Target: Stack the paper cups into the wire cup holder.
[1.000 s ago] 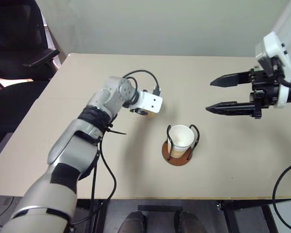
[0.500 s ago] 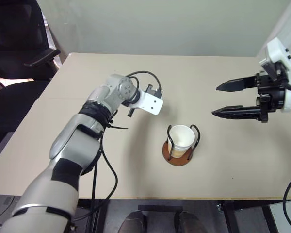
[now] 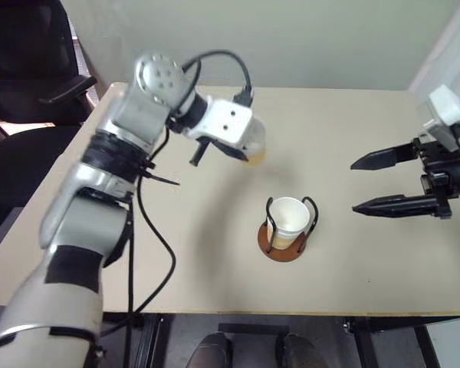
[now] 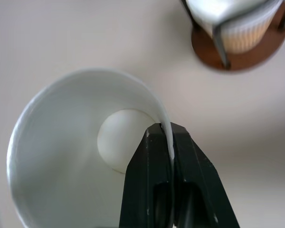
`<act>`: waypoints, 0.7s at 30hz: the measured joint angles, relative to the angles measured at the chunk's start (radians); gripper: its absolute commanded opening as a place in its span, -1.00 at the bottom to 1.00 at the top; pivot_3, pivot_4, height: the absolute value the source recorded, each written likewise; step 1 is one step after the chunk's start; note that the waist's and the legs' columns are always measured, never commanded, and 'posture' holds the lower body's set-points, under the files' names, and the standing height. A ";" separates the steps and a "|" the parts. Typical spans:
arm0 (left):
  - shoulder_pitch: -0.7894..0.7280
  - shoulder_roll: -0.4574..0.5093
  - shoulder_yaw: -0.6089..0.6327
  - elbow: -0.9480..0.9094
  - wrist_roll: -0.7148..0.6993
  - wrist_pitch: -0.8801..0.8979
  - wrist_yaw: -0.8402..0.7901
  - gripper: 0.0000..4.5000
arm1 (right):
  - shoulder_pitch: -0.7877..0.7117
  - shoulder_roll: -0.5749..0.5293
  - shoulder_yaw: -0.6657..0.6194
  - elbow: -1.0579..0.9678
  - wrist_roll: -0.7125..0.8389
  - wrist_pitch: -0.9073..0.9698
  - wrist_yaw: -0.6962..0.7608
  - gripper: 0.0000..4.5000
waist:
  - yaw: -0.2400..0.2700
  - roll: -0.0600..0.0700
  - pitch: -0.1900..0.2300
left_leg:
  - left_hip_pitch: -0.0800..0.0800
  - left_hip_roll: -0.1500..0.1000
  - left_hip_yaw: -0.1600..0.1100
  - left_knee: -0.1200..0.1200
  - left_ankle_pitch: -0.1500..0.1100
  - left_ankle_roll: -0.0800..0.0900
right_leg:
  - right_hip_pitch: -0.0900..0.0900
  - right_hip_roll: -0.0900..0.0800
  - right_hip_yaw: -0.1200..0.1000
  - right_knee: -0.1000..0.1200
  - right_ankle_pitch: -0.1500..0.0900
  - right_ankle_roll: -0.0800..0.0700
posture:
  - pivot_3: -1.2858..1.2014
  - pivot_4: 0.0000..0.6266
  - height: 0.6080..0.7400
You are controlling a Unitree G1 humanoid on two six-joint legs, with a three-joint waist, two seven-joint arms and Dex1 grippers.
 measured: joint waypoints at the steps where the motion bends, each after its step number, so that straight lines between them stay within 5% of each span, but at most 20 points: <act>1: -0.015 0.020 -0.029 -0.026 -0.047 0.026 -0.001 -0.99 | 0.004 -0.005 -0.015 -0.005 0.012 0.008 -0.002 0.97 | 0.000 0.000 0.000 | 0.001 0.000 0.000 0.000 0.000 0.000 | 0.001 0.000 0.000 0.000 0.000 0.000 | 0.03 -0.52 1.00; 8: -0.123 0.056 -0.214 -0.098 -0.283 0.121 -0.002 -0.99 | 0.014 -0.045 -0.164 -0.066 0.154 0.118 -0.046 0.97 | 0.000 0.000 0.000 | 0.002 0.000 0.000 0.001 0.000 0.001 | 0.002 -0.001 0.000 0.000 0.001 0.001 | 0.03 -0.52 1.00; 21: -0.216 0.016 -0.383 -0.084 -0.467 0.127 -0.002 -0.99 | 0.123 -0.115 -0.455 -0.135 0.336 0.310 -0.197 0.97 | -0.001 0.003 0.001 | 0.002 0.000 0.000 0.001 -0.002 0.001 | 0.003 -0.001 0.001 0.000 -0.001 0.004 | 0.03 -0.52 1.00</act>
